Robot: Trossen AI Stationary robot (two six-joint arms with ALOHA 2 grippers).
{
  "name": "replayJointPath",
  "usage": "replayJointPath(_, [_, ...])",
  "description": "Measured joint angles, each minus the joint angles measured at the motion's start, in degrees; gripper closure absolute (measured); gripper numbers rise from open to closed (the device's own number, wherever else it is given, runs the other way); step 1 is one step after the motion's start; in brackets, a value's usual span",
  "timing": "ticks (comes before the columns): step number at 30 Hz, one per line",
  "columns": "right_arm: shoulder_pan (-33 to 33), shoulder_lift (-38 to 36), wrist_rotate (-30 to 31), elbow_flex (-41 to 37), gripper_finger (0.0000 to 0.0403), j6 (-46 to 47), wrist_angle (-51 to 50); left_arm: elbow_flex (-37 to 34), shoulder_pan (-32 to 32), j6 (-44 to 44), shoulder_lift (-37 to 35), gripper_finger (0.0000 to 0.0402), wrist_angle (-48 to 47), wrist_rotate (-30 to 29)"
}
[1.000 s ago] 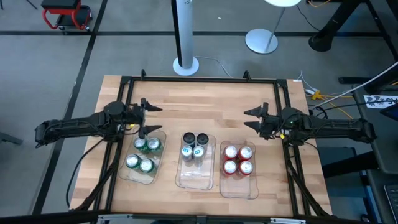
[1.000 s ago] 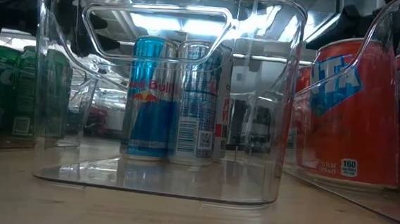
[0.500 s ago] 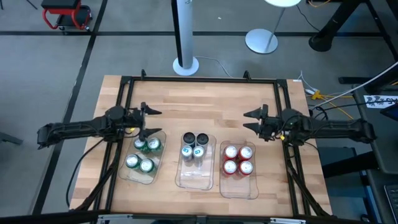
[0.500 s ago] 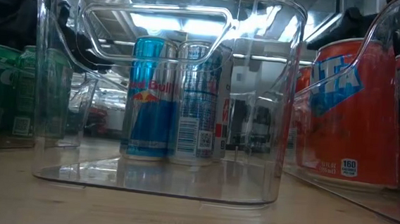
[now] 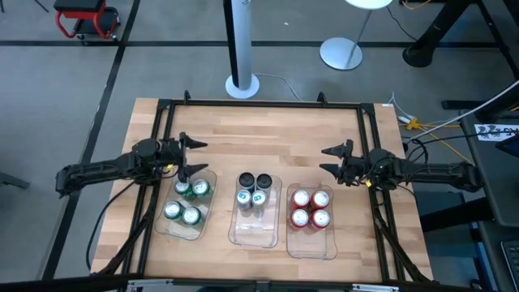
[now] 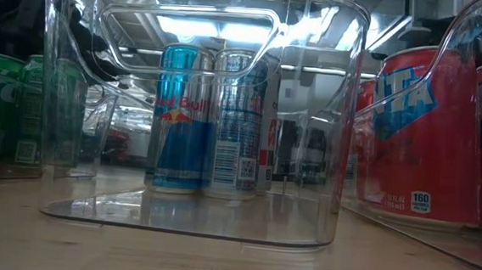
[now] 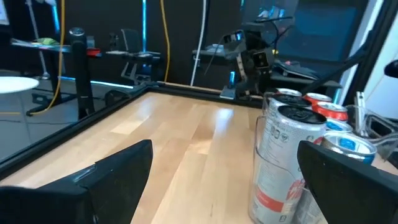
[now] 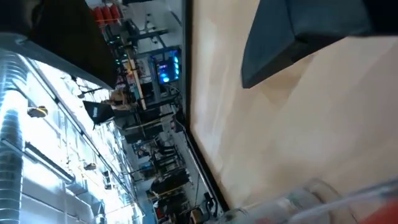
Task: Sort soda cans
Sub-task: Return to Home Position
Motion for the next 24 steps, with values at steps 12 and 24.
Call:
replayJointPath(12, [0.00, -10.78, -5.21, -0.40, 0.0063, 0.65, -4.69, 0.00, -0.02, 2.63, -3.32, 0.0013, -3.57, -1.53])
replayJointPath(24, [0.00, -11.07, -6.98, -0.49, 0.0063, 4.84, -4.01, 0.00, -0.02, -0.03, -2.97, 0.0013, -3.64, -1.44])
